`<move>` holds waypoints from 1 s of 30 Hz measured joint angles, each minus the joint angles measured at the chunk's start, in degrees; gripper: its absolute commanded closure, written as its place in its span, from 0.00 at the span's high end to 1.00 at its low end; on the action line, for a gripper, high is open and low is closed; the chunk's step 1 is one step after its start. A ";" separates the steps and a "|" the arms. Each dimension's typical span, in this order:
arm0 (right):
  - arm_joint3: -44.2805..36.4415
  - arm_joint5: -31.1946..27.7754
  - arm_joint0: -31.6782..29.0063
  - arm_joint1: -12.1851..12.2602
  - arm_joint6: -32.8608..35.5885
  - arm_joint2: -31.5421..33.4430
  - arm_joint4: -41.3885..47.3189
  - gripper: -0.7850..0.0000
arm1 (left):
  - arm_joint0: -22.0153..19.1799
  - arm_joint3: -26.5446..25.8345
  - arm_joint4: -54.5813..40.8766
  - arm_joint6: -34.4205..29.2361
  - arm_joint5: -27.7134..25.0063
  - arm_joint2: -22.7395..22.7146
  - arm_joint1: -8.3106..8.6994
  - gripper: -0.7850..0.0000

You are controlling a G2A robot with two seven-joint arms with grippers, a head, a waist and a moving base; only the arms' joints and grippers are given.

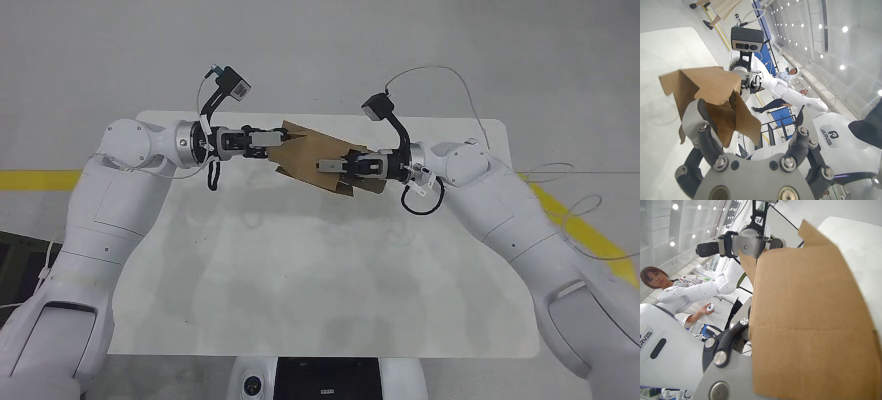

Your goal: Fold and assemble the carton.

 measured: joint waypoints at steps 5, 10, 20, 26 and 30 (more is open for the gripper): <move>-0.68 0.73 -0.23 0.59 0.74 -0.21 0.06 0.00 | 0.00 0.08 0.26 0.80 0.04 -0.38 -0.06 1.00; -1.92 1.47 -0.64 0.97 1.47 -0.86 0.53 0.00 | -0.10 -0.52 -0.59 1.62 0.40 -0.48 -0.29 1.00; -5.22 2.56 -0.33 1.35 2.57 -2.71 1.17 0.00 | -0.56 -1.24 -1.14 2.18 0.48 0.21 -0.91 1.00; -6.33 2.57 0.09 1.49 2.58 -3.85 1.76 0.00 | -0.58 -1.86 -1.98 0.71 0.47 0.67 -1.23 1.00; -6.54 2.21 0.44 1.51 2.22 -4.60 1.84 0.00 | -0.37 -2.47 -2.42 0.09 0.67 0.77 -1.36 1.00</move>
